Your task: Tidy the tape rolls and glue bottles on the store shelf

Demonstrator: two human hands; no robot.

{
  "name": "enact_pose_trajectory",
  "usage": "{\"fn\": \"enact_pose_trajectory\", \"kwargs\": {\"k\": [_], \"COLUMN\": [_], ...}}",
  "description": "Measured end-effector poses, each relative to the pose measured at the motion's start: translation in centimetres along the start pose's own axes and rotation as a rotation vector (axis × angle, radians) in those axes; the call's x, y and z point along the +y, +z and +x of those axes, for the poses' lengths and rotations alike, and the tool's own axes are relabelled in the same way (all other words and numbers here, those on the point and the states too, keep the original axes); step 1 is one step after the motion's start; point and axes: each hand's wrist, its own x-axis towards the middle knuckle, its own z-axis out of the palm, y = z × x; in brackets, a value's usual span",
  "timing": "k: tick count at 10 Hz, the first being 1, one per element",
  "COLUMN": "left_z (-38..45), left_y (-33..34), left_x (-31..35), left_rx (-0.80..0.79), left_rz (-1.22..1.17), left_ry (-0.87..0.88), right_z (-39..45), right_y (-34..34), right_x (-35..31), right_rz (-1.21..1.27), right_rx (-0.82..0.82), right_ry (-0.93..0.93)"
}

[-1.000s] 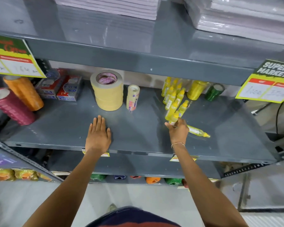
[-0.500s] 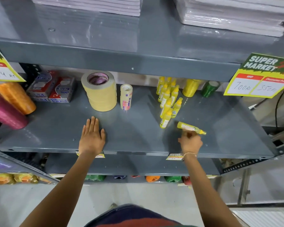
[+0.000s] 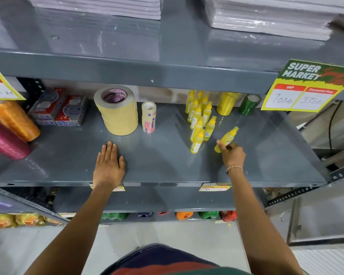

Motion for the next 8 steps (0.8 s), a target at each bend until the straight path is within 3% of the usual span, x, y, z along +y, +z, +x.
{"fn": "enact_pose_trajectory", "kwargs": {"k": [1, 3, 5, 7, 8], "left_z": [0.0, 0.1, 0.1, -1.1, -2.1], "left_y": [0.1, 0.2, 0.1, -0.9, -0.9], "left_x": [0.0, 0.0, 0.1, 2.9, 6.3], "left_rx": [0.0, -0.014, -0.006, 0.072, 0.114], "left_rz": [0.002, 0.023, 0.009, -0.145, -0.216], "left_ry": [-0.009, -0.015, -0.01, -0.036, 0.133], "right_z": [-1.3, -1.8, -1.7, -3.4, -5.8], "right_y": [0.6, 2.0, 2.7, 2.4, 2.6], "right_x": [0.3, 0.4, 0.9, 1.9, 2.9], "right_rz": [-0.02, -0.027, -0.035, 0.162, 0.048], "right_rx": [-0.056, -0.131, -0.155, -0.266, -0.066], "right_ry": [-0.158, -0.252, -0.274, -0.176, -0.273]}}
